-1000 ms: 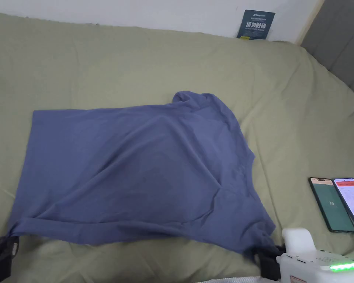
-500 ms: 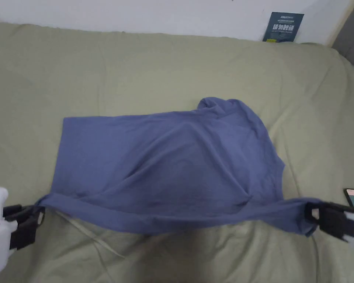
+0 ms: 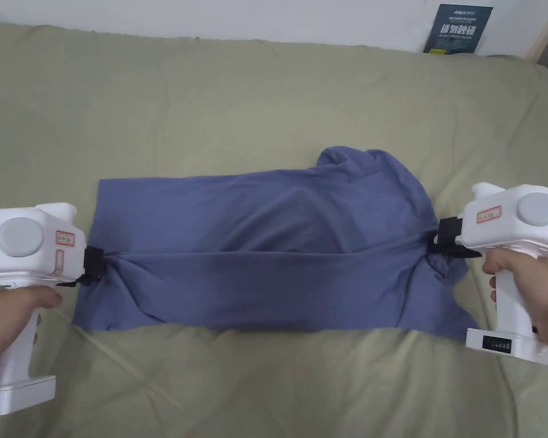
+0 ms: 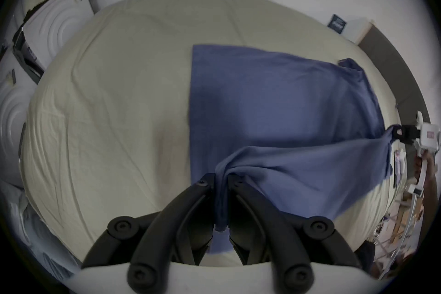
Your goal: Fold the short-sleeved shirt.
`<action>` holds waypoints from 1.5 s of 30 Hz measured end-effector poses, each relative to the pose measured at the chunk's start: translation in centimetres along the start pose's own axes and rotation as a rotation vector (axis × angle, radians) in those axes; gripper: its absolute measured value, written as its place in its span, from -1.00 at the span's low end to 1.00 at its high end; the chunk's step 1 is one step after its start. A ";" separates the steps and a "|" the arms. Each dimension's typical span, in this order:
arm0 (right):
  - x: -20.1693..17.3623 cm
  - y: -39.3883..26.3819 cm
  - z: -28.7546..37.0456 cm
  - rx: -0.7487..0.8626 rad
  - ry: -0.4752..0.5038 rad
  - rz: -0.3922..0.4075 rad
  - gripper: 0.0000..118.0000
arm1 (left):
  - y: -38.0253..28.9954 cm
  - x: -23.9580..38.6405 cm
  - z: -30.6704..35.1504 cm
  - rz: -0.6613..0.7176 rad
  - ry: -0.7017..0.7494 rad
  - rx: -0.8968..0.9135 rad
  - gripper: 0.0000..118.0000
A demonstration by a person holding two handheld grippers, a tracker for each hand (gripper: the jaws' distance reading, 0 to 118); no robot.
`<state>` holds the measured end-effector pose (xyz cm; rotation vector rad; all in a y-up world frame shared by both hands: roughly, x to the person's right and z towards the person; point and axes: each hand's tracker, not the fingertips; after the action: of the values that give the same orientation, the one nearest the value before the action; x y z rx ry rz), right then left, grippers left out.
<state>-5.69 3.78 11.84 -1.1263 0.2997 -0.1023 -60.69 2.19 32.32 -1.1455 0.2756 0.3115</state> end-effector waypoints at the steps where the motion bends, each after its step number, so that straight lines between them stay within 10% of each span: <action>1: 0.2 0.1 -0.4 -0.005 -0.008 -0.016 -0.97 | 0.1 -0.3 -0.5 0.028 0.002 -0.008 -0.87; 4: 0.7 -0.4 -0.6 0.005 0.000 -0.029 -0.81 | -0.1 -0.8 -1.4 0.068 -0.039 -0.006 -0.80; 5: 0.7 -0.7 -0.2 0.033 0.016 -0.012 -0.39 | -0.4 -1.0 -1.2 0.085 -0.055 0.008 -0.52; 6: 0.7 -1.0 0.4 0.063 0.011 0.001 0.46 | -0.7 -1.1 -0.9 0.116 -0.078 0.018 0.26; 7: 0.8 -1.3 1.2 0.081 0.026 0.017 0.89 | -1.2 -1.3 -0.4 0.113 -0.070 0.029 0.74; 17: -2.4 -18.2 15.6 0.363 0.112 0.172 1.00 | -16.8 -0.7 12.1 -0.193 -0.035 0.436 0.85; 19: -2.5 -21.6 16.7 0.356 0.171 0.144 0.62 | -19.4 -1.0 12.6 -0.205 -0.021 0.417 0.76; 20: -2.8 -23.2 16.9 0.358 0.167 0.113 -0.05 | -20.4 -1.1 12.7 -0.207 -0.018 0.409 0.58; 21: -3.0 -24.2 17.1 0.366 0.128 0.098 -1.00 | -20.7 -1.3 12.7 -0.207 0.002 0.384 -0.03; 23: -3.3 -26.2 17.5 0.389 0.106 0.099 -1.00 | -20.7 -1.9 12.0 -0.188 0.031 0.334 -0.98; 27: -3.9 -27.4 18.3 0.404 0.102 0.079 -1.00 | -18.6 -3.0 10.4 -0.162 -0.003 0.310 -0.98; 29: -3.2 -27.5 18.4 0.400 0.112 0.061 -1.00 | -16.7 -3.3 8.9 -0.158 -0.003 0.307 -0.81; 31: -3.3 -27.4 18.2 0.392 0.105 0.056 -1.00 | -14.7 -3.7 6.8 -0.106 -0.059 0.267 0.69; 32: -3.2 -27.4 18.2 0.387 0.098 0.053 -1.00 | -13.6 -3.8 5.5 -0.098 -0.082 0.228 1.00; 41: -1.1 -27.1 17.7 0.371 0.055 0.035 -1.00 | -8.1 -2.9 -1.1 -0.149 0.060 0.187 0.82; 45: -1.2 -26.9 17.4 0.364 0.054 0.002 -1.00 | -8.2 -0.8 -2.3 -0.234 0.046 0.121 0.23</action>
<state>0.02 7.72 43.14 -0.7631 0.3161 -0.1781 -58.47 -3.13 38.66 -1.0545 0.1955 0.0619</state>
